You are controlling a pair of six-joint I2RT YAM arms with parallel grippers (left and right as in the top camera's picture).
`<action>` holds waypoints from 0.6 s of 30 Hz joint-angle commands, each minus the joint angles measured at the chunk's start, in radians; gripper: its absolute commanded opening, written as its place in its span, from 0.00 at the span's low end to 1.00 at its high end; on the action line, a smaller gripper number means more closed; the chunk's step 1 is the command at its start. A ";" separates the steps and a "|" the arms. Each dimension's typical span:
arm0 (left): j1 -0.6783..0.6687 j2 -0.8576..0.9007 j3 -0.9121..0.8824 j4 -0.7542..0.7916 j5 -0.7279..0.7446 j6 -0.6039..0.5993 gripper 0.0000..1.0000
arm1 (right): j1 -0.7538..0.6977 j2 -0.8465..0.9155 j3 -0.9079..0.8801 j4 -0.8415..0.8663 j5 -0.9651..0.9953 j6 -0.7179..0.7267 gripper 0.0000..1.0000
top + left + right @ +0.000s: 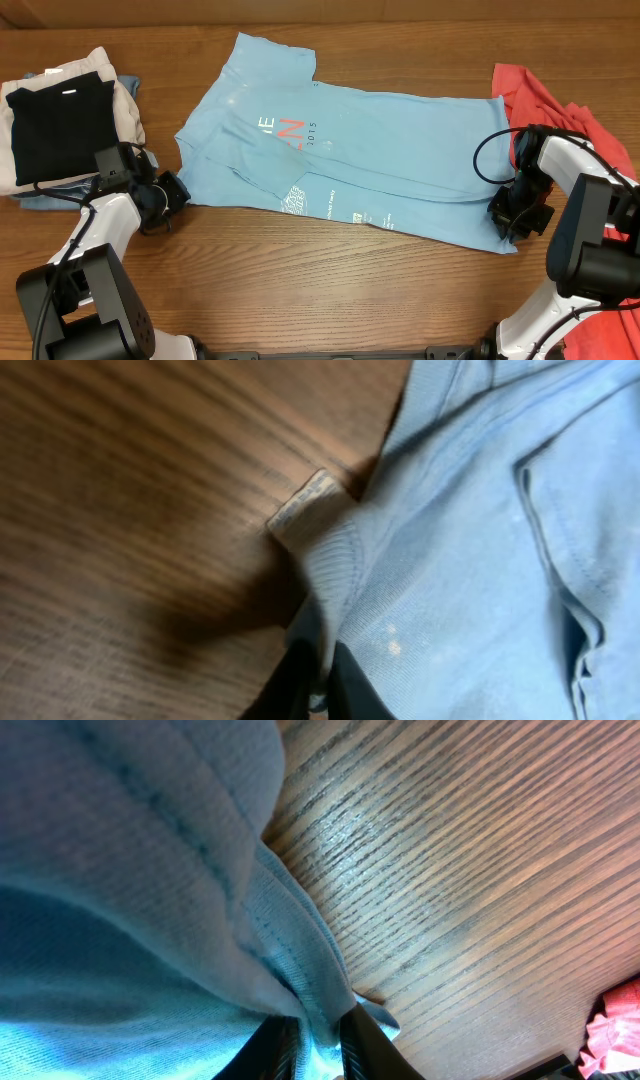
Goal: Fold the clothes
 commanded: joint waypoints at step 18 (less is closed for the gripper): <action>0.227 -0.167 -0.008 -0.284 -0.357 -0.192 0.04 | -0.004 0.021 -0.008 0.015 -0.005 0.008 0.19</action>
